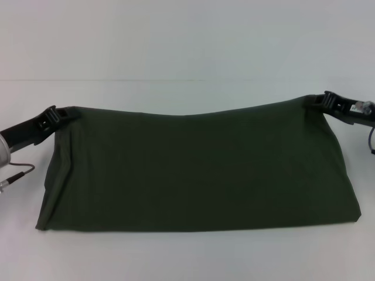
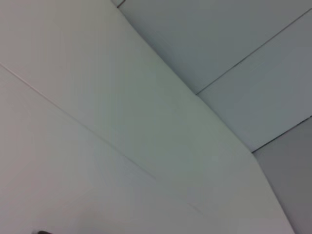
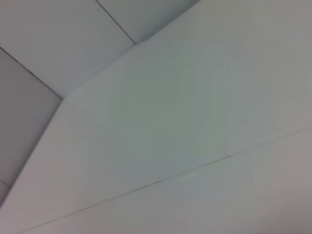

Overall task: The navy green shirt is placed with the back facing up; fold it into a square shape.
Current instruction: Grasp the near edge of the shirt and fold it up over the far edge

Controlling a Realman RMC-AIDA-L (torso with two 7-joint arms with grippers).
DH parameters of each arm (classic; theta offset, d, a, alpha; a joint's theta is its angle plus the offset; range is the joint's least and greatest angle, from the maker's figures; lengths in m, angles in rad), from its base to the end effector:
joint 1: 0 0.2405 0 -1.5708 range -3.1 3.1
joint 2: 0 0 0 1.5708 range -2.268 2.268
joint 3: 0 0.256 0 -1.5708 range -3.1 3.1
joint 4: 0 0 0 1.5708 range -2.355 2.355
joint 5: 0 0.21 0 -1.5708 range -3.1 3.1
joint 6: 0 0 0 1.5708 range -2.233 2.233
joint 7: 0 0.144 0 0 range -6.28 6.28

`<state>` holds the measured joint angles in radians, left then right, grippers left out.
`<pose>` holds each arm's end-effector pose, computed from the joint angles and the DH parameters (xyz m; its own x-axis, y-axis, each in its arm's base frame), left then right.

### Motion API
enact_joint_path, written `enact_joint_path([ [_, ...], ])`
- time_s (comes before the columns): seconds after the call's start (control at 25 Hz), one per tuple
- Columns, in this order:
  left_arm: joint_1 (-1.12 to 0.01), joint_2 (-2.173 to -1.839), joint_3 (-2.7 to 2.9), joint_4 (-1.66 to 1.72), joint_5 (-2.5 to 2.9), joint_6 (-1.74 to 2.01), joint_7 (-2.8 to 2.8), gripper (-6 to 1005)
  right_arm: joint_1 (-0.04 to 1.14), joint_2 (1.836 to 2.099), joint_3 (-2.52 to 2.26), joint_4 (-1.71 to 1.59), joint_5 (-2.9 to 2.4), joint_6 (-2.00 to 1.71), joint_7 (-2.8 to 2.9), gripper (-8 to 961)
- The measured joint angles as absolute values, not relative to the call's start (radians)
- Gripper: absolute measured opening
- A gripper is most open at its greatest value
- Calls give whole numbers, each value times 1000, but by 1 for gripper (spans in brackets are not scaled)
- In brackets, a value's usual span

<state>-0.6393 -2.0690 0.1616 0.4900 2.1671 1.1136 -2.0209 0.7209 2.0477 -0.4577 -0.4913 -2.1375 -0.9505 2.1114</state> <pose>-0.3234 0.3849 0.0275 0.0012 0.6132 0.7899 0.9941 -0.0862 0.0653 0.2914 0.4229 0.0179 0.1694 -0.6741 -0.7189 -0.9850 -0.1406 -0.1003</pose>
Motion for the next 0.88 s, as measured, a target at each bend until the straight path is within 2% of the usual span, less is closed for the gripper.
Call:
enact_joint_path([
  [0.28, -653, -2097, 163, 488, 2165, 1024, -1969, 55, 737, 2084, -530, -491, -2134, -827, 2085, 43],
  [0.88, -672, -2099, 163, 488, 2154, 986, -1949, 54, 744, 2088, -550, -495, -2120, -792, 2084, 43],
])
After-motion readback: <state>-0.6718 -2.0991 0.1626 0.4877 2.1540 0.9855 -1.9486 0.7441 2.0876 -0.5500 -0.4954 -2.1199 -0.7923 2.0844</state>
